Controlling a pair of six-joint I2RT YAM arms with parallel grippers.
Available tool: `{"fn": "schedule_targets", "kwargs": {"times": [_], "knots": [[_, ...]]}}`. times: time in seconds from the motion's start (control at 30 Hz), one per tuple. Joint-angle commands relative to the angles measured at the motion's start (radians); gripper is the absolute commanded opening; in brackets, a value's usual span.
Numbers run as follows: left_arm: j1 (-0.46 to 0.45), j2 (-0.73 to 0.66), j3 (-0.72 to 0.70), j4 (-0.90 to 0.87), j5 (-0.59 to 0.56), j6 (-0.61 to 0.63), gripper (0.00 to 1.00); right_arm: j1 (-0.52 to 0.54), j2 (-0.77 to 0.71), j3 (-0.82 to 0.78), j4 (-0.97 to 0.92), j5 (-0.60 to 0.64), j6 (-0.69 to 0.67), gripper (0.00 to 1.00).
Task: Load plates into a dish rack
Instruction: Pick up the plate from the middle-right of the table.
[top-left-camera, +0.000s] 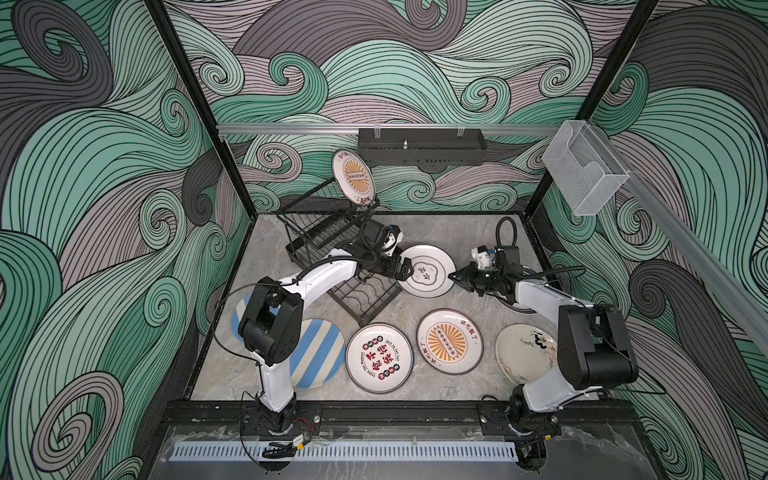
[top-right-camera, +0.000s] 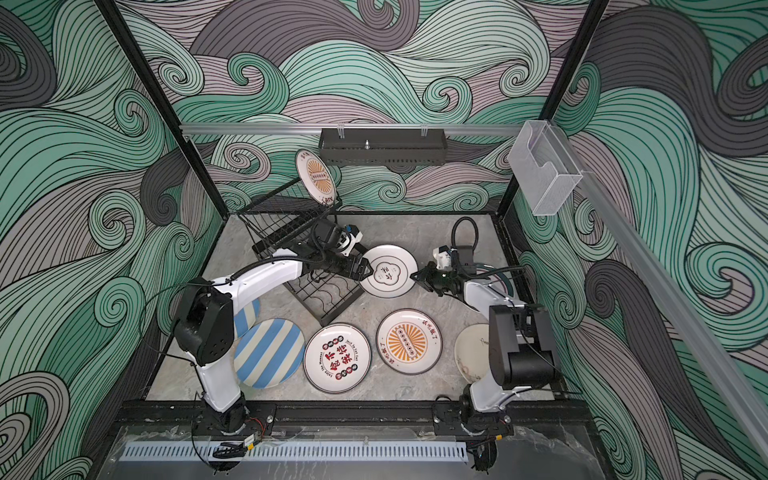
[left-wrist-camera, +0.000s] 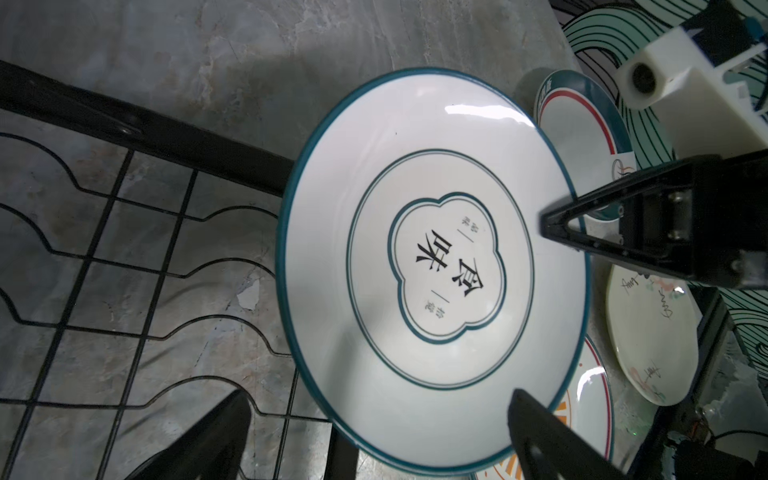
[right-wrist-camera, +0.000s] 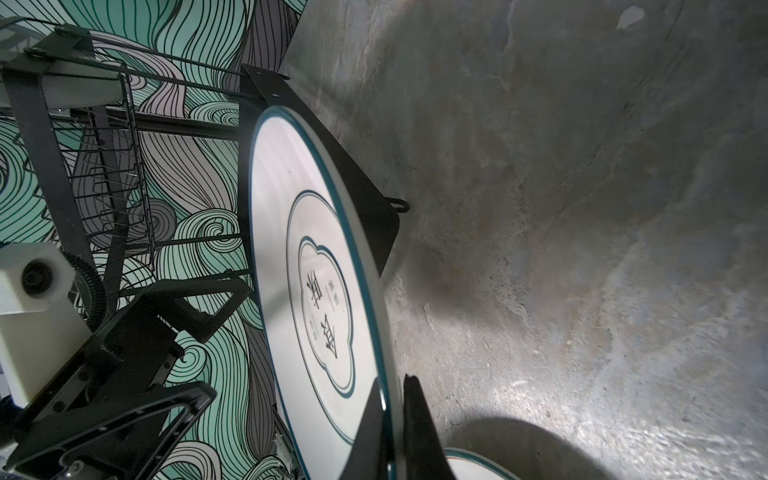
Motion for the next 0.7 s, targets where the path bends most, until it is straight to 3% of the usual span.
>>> {"fn": "schedule_targets", "kwargs": {"times": [0.0,0.5,0.67], "knots": [[0.005,0.038,0.016,-0.007,0.005,-0.006,0.99,0.017,0.016,0.026,0.053,-0.013,-0.009,0.0],[-0.006,0.09,0.014,0.039,-0.002,0.009,0.99,0.074,0.088,0.065,0.036,0.002,-0.029,0.0],[-0.015,0.097,0.016,0.04,0.006,0.017,0.98,0.084,0.07,0.065,0.032,0.009,-0.029,0.15]]}}
